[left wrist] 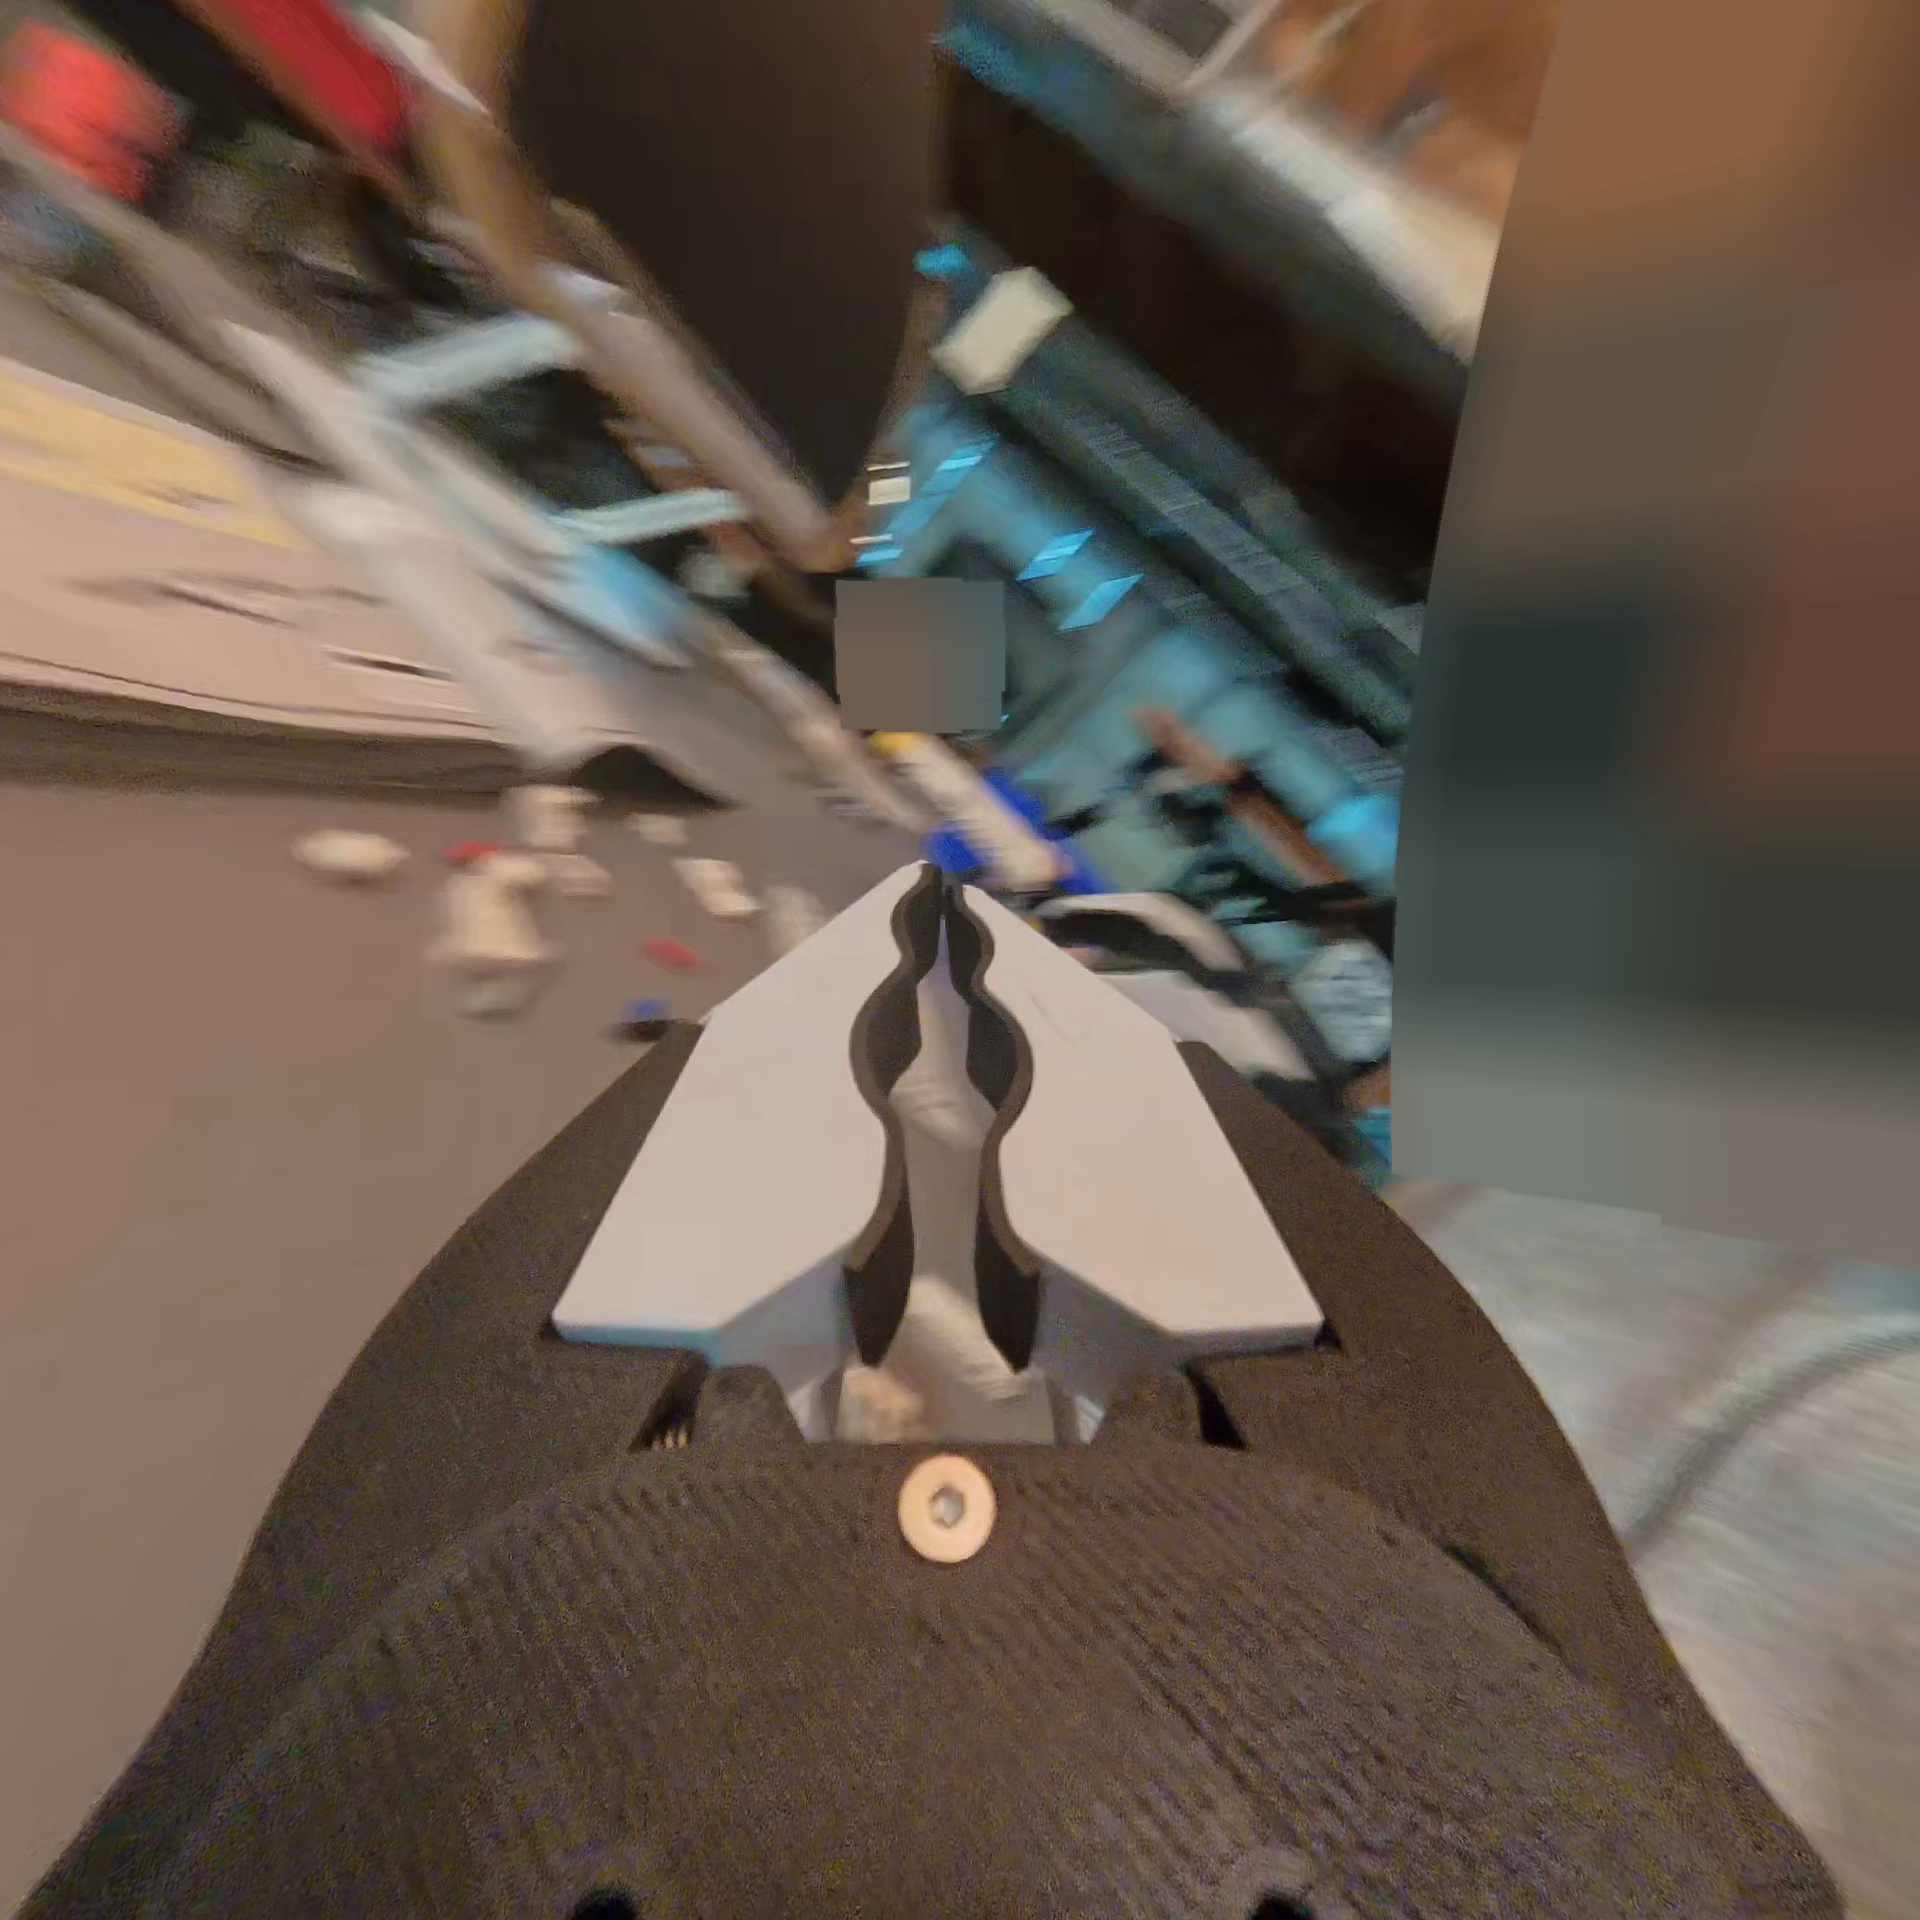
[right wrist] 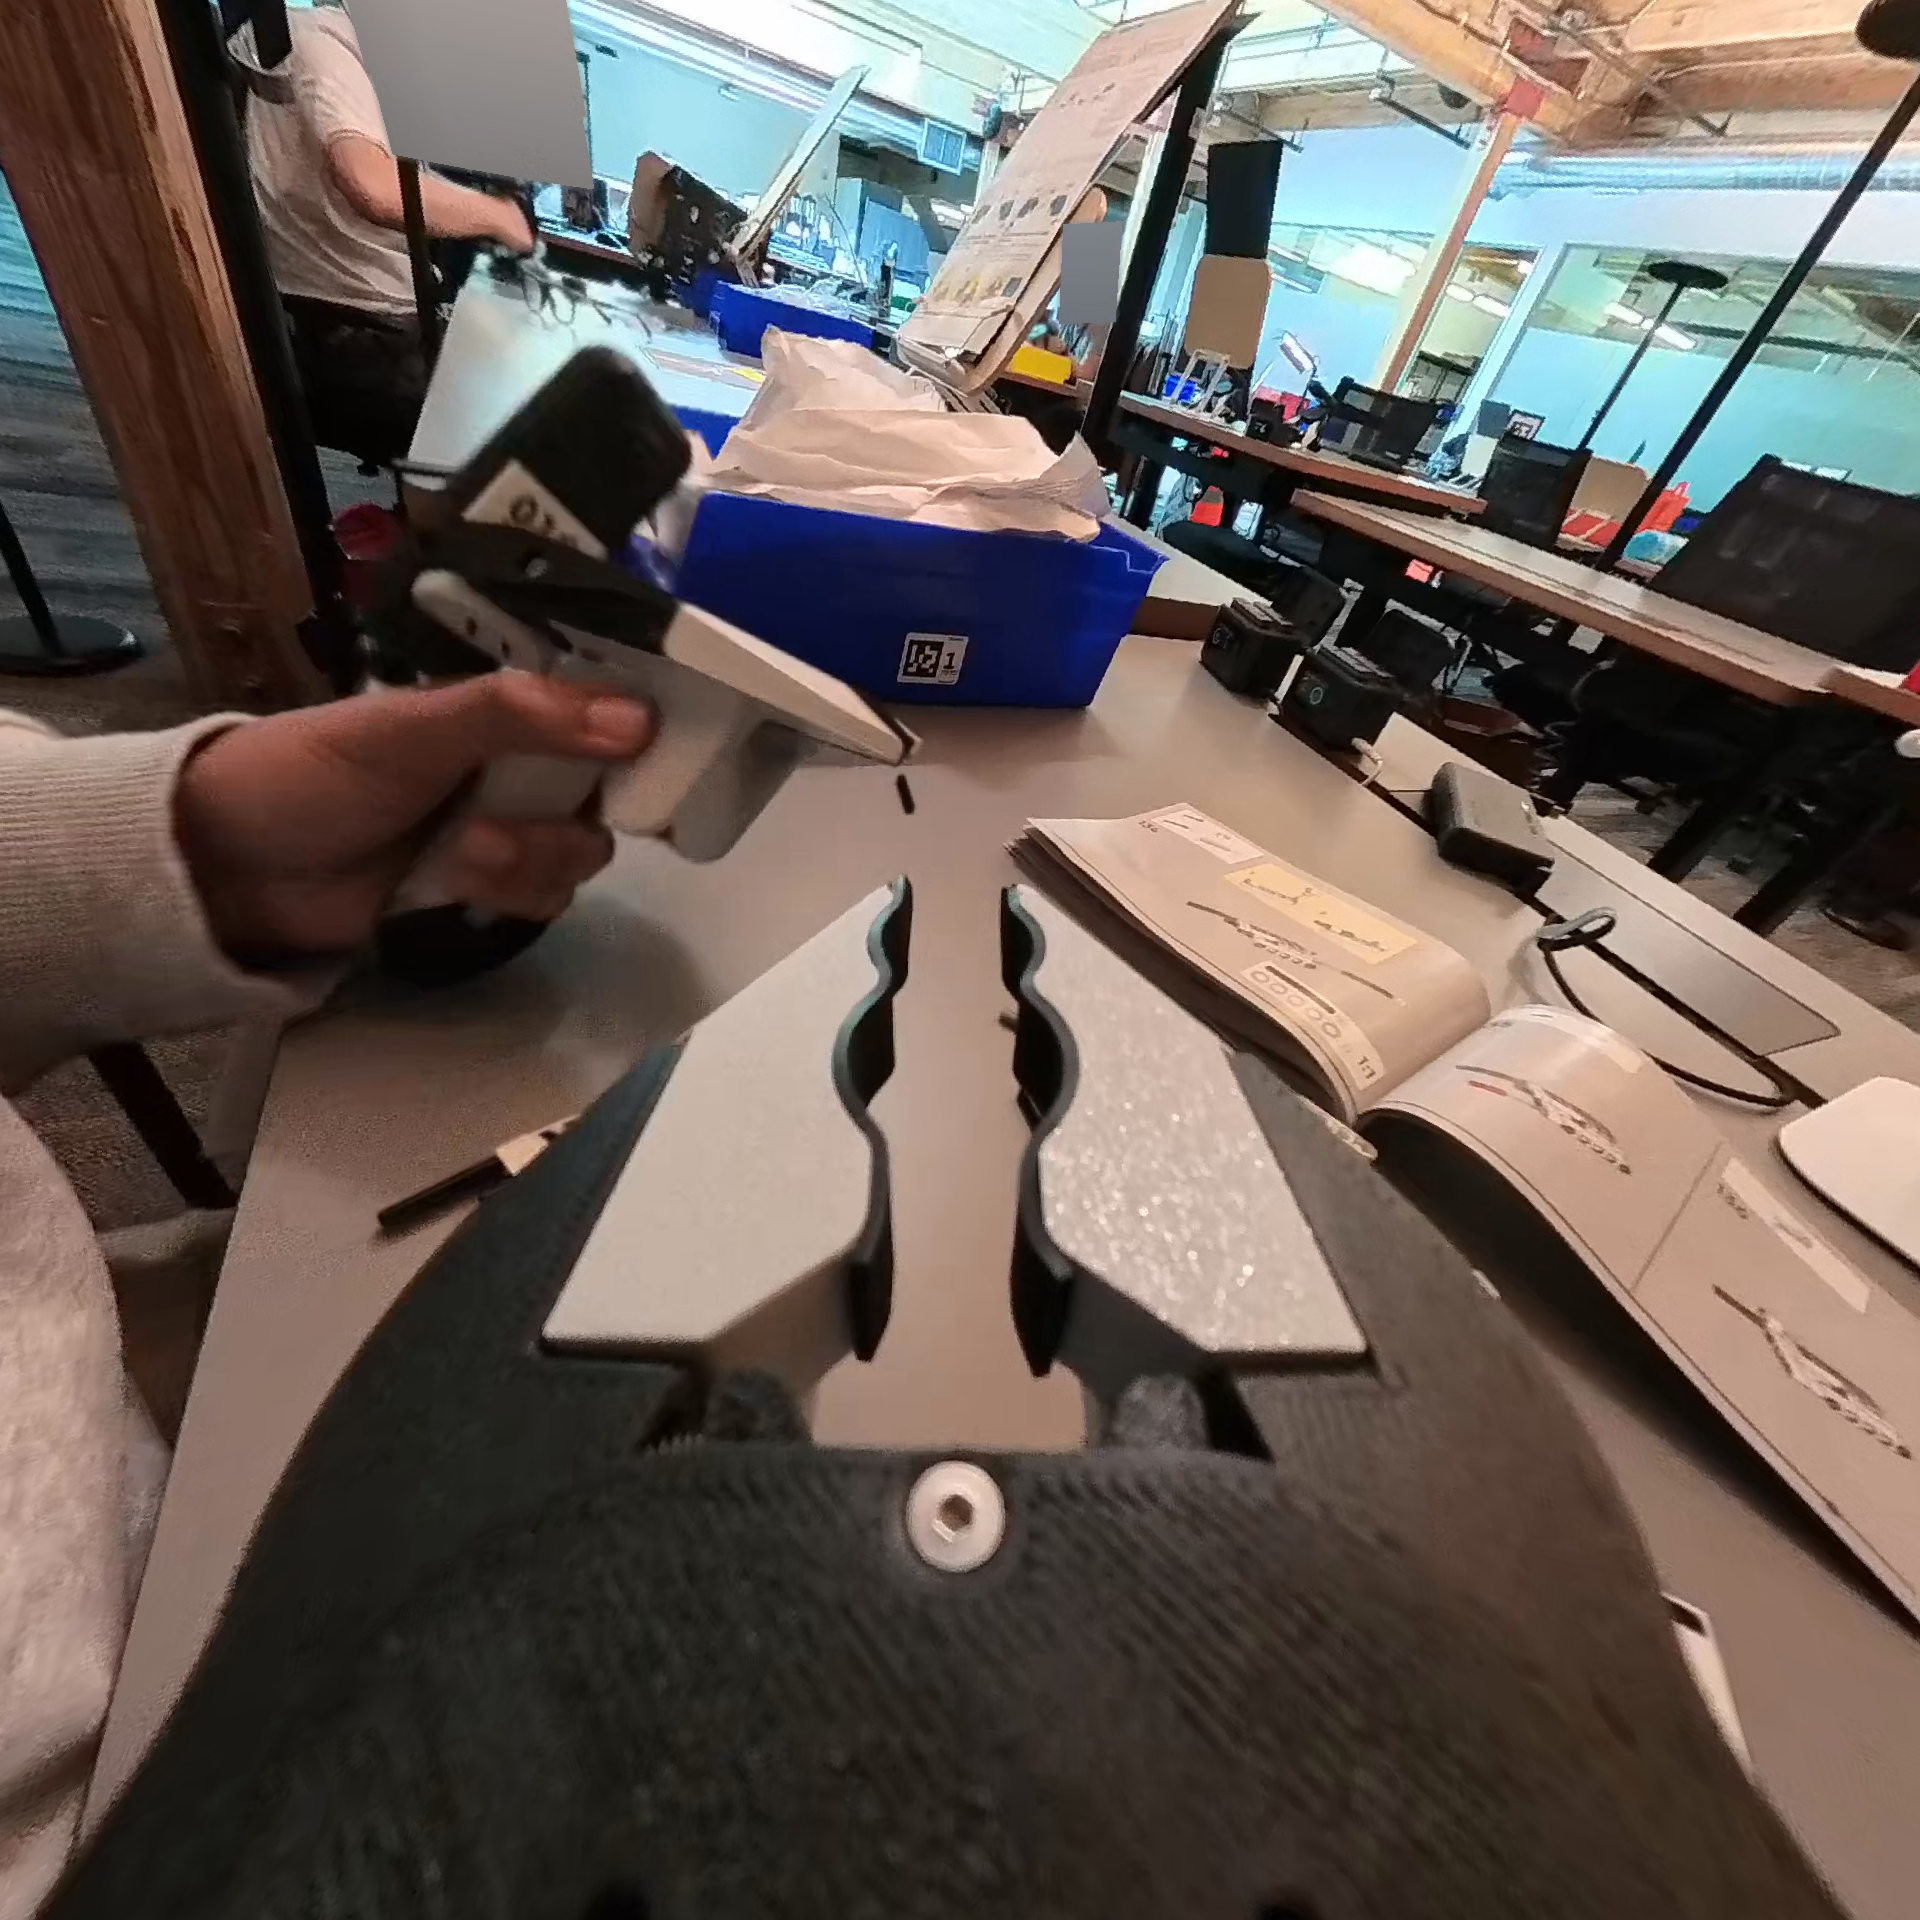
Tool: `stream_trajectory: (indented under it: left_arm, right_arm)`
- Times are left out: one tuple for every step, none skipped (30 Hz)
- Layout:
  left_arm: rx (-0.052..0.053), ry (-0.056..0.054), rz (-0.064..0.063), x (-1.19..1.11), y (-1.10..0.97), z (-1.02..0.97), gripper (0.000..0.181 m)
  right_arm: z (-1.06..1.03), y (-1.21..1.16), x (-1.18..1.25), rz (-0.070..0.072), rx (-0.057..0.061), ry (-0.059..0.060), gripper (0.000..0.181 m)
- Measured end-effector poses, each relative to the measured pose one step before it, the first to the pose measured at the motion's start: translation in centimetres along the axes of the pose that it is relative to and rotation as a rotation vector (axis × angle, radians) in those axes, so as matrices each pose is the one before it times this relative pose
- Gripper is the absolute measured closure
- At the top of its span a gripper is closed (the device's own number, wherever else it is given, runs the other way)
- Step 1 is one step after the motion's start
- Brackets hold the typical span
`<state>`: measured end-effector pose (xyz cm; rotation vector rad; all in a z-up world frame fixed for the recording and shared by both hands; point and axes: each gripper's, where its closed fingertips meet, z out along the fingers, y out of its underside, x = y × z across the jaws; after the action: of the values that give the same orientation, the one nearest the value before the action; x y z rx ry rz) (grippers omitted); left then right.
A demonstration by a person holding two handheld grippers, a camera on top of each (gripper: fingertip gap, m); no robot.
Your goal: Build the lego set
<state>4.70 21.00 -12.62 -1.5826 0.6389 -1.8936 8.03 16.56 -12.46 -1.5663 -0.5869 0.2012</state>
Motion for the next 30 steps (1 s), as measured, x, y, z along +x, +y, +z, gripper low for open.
stream_trajectory:
  left_arm:
    - [-0.027,-0.1496,0.0901,-2.169,-0.917,-1.089,0.178]
    - [-0.0368,-0.1504,0.0895,-2.407,-0.753,-1.034,0.171]
    - [-0.0455,-0.1332,0.091,-2.405,-0.481,-0.863,0.164]
    - [-0.0551,-0.1254,0.0819,-2.46,-0.126,-0.702,0.159]
    - [-0.0424,-0.1157,0.0659,-2.37,-0.084,-0.469,0.155]
    - [-0.0182,-0.0779,0.0487,-1.823,-0.267,-0.125,0.149]
    - [-0.0156,-0.0305,0.0295,-1.063,-0.243,0.221,0.142]
    - [-0.0341,0.0028,0.0139,-0.536,0.062,0.469,0.137]
    - [-0.0516,0.016,0.0019,-0.3,0.392,0.638,0.132]
    - [-0.0584,0.0181,0.0007,-0.215,0.576,0.723,0.13]
    - [-0.0474,0.0132,0.005,-0.216,0.518,0.771,0.128]
    - [-0.0311,-0.0032,0.0048,-0.355,0.333,0.703,0.123]
    - [-0.0186,-0.0171,0.0032,-0.441,0.172,0.548,0.122]
    - [-0.0246,-0.001,0.0005,-0.107,0.192,0.315,0.122]
    - [-0.0097,0.0049,0.0056,0.082,0.065,0.159,0.122]
    - [-0.0018,0.006,0.007,0.13,0.027,0.012,0.122]
    - [-0.0025,0.0033,0.0045,0.091,0.08,-0.034,0.122]
    - [-0.0161,-0.0036,0.0002,-0.032,0.339,-0.025,0.122]
    - [-0.025,-0.0054,0.0011,-0.059,0.499,-0.023,0.123]
    - [-0.0118,-0.0046,0.0079,0.003,0.311,-0.079,0.125]
    - [-0.0097,0.0022,0.0123,0.165,0.265,-0.215,0.131]
    - [-0.0179,0.0028,0.0135,0.204,0.341,-0.226,0.138]
    - [-0.0238,0.008,0.0163,0.32,0.375,-0.264,0.147]
    - [-0.0241,0.0068,0.0169,0.308,0.354,-0.241,0.153]
    - [-0.018,0.0025,0.0235,0.212,0.223,-0.194,0.157]
    - [-0.004,-0.0204,0.0195,-0.185,-0.015,-0.125,0.157]
    - [0.0136,-0.0282,0.0148,-0.38,-0.297,-0.063,0.155]
    - [0.0289,-0.0239,0.0103,-0.358,-0.503,0.038,0.15]
    - [0.0328,-0.0132,0.0082,-0.234,-0.538,0.155,0.144]
    - [0.0205,0.0042,0.0153,0.053,-0.361,0.248,0.141]
  right_arm:
    - [-0.002,-0.022,-0.007,0.0059,0.0021,-0.0026,0.165]
    - [0.012,0.017,-0.019,0.0048,-0.0005,-0.0027,0.165]
    - [0.034,0.043,-0.044,0.0034,-0.0016,-0.0028,0.165]
    - [0.049,0.046,-0.065,0.0026,-0.0022,-0.004,0.165]
    - [0.047,0.045,-0.089,0.0019,-0.0025,-0.0045,0.165]
    - [0.05,0.049,-0.094,0.0007,-0.0024,-0.0038,0.165]
    - [0.038,0.044,-0.079,-0.0006,-0.0027,-0.0031,0.165]
    - [0.014,0.028,-0.075,-0.0013,-0.0023,-0.0023,0.165]
    - [0.007,0.008,-0.07,-0.0018,-0.0009,-0.0014,0.165]
    - [-0.024,-0.029,-0.035,-0.0022,0.0009,-0.0001,0.165]
    - [-0.041,-0.031,-0.016,-0.0018,0.002,0.0011,0.165]
    - [-0.042,-0.027,-0.008,-0.0001,0.002,0.0009,0.165]
    - [-0.042,-0.006,0.009,0.0025,0.0012,-0.0001,0.165]
    - [-0.034,-0.001,0.011,0.0048,0.0012,-0.0007,0.165]
    - [-0.036,-0.025,0.007,0.0061,0.0025,-0.0016,0.165]
    - [-0.037,-0.042,-0.016,0.007,0.0037,-0.0025,0.165]
    - [-0.035,-0.046,-0.02,0.007,0.004,-0.0028,0.165]
    - [-0.031,-0.06,-0.027,0.0059,0.0041,-0.0033,0.165]
    - [-0.01,-0.053,-0.051,0.0046,0.0029,-0.0037,0.165]
    - [0.004,-0.029,-0.059,0.0031,0.0015,-0.0034,0.165]
    - [0.012,0.005,-0.065,0.0013,0.0001,-0.0027,0.165]
    - [0.002,0.016,-0.051,-0.0003,-0.0009,-0.0015,0.165]
    - [0.009,0.009,-0.028,-0.0015,-0.0005,0.0002,0.165]
    - [0.004,0.0,-0.013,-0.0016,-0.0004,0.0004,0.165]
    - [0.014,0.009,-0.023,-0.0006,-0.0004,-0.0001,0.165]
    - [0.005,0.007,-0.014,0.0008,-0.0005,-0.001,0.165]
    - [0.028,0.004,-0.025,0.0013,-0.0004,-0.0017,0.166]
    - [0.013,0.011,-0.025,0.0007,-0.0002,-0.0011,0.166]
    - [0.019,0.024,-0.013,-0.0004,-0.0013,-0.0006,0.166]
    - [0.014,0.027,-0.006,-0.0014,-0.0016,0.0004,0.166]
